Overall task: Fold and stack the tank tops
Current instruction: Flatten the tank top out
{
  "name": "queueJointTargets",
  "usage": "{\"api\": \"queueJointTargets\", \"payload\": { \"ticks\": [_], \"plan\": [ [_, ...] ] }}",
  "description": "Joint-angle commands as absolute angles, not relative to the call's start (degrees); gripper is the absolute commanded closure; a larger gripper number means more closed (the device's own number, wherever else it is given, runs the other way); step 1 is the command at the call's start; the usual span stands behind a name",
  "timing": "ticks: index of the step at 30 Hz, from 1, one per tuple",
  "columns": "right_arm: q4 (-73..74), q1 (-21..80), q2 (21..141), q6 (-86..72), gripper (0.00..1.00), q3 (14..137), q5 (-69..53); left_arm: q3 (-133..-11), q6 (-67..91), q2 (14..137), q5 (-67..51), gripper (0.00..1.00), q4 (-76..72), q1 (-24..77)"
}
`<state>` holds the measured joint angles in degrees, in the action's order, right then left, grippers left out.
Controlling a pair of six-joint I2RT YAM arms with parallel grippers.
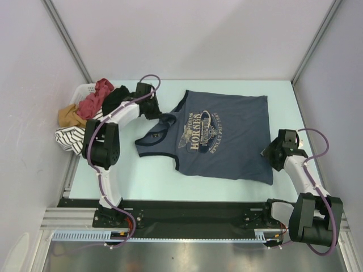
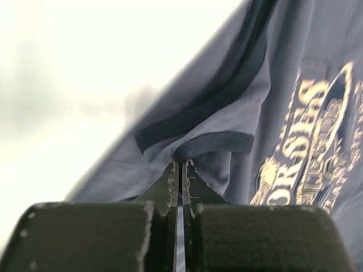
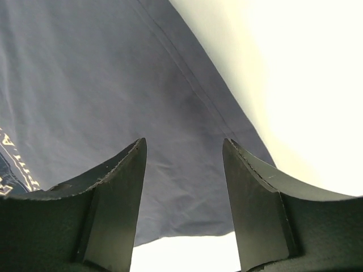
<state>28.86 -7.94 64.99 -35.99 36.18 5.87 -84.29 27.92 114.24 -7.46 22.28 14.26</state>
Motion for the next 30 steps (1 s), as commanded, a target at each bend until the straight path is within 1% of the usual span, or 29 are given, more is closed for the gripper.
{"api": "queueJointTargets", "payload": {
  "ticks": [1, 3, 6, 7, 10, 13, 14, 15, 16, 17, 18, 19, 21, 22, 23, 28, 29, 30],
  "plan": [
    [30.9, -8.3, 62.2, -37.6, 0.39, 34.1, 5.6, -91.3, 26.9, 112.8, -4.2, 1.0, 23.3, 11.5],
    [30.7, -8.3, 61.7, -38.1, 0.4, 33.3, 4.7, -94.5, 26.7, 114.3, -1.5, 1.0, 24.1, 10.9],
    [30.2, -8.3, 61.8, -38.6, 0.41, 32.5, 3.0, -104.6, 25.3, 119.0, 5.0, 1.0, 28.8, 10.9],
    [30.5, -8.3, 62.0, -38.6, 0.41, 32.5, 2.6, -110.0, 24.4, 120.3, 6.7, 1.0, 30.1, 10.9],
    [31.1, -8.6, 62.1, -38.7, 0.41, 32.3, 2.5, -117.9, 23.0, 125.4, 11.7, 1.0, 33.2, 10.7],
    [30.9, -9.6, 62.2, -38.9, 0.41, 32.0, 1.8, -120.6, 22.8, 128.2, 15.6, 1.0, 33.5, 10.3],
    [30.7, -9.7, 62.5, -39.0, 0.41, 31.8, 1.3, -121.0, 22.6, 128.7, 16.0, 0.95, 33.5, 10.1],
    [30.7, -9.8, 62.8, -39.0, 0.41, 32.0, 0.7, -121.5, 22.6, 129.5, 16.1, 0.86, 33.8, 9.9],
    [30.7, -9.8, 63.4, -39.0, 0.4, 32.2, 0.5, -122.0, 22.8, 129.8, 16.1, 0.52, 34.3, 9.7],
    [30.5, -9.9, 63.7, -39.0, 0.4, 32.3, 0.5, -121.8, 23.2, 129.9, 16.5, 0.33, 34.9, 9.7],
    [30.5, -9.9, 63.9, -39.0, 0.4, 32.6, 0.5, -121.5, 23.6, 129.6, 17.0, 0.19, 35.2, 9.6],
    [30.5, -9.9, 64.1, -39.0, 0.4, 32.5, 0.4, -120.9, 23.9, 129.0, 17.5, 0.12, 35.2, 9.5],
    [30.5, -9.9, 64.0, -39.1, 0.4, 32.4, 0.6, -118.1, 23.7, 126.5, 17.7, 0.07, 33.9, 9.4],
    [30.6, -9.9, 63.8, -39.1, 0.4, 32.5, 0.5, -116.9, 23.0, 125.4, 17.7, 0.02, 33.3, 9.4],
    [30.8, -9.9, 63.5, -39.4, 0.4, 32.4, 0.7, -114.5, 22.6, 124.2, 17.1, 0.02, 32.3, 9.5],
    [32.7, -10.0, 61.4, -41.0, 0.41, 32.7, 3.3, -105.4, 21.6, 113.7, 11.8, 0.03, 29.9, 10.5],
    [33.1, -10.1, 61.0, -41.4, 0.42, 32.8, 3.9, -98.5, 21.7, 111.2, 10.8, 0.02, 28.4, 11.2],
    [34.2, -10.2, 59.9, -42.4, 0.44, 32.8, 5.2, -94.3, 21.7, 105.6, 9.8, 0.02, 26.0, 12.6]
  ]
}}
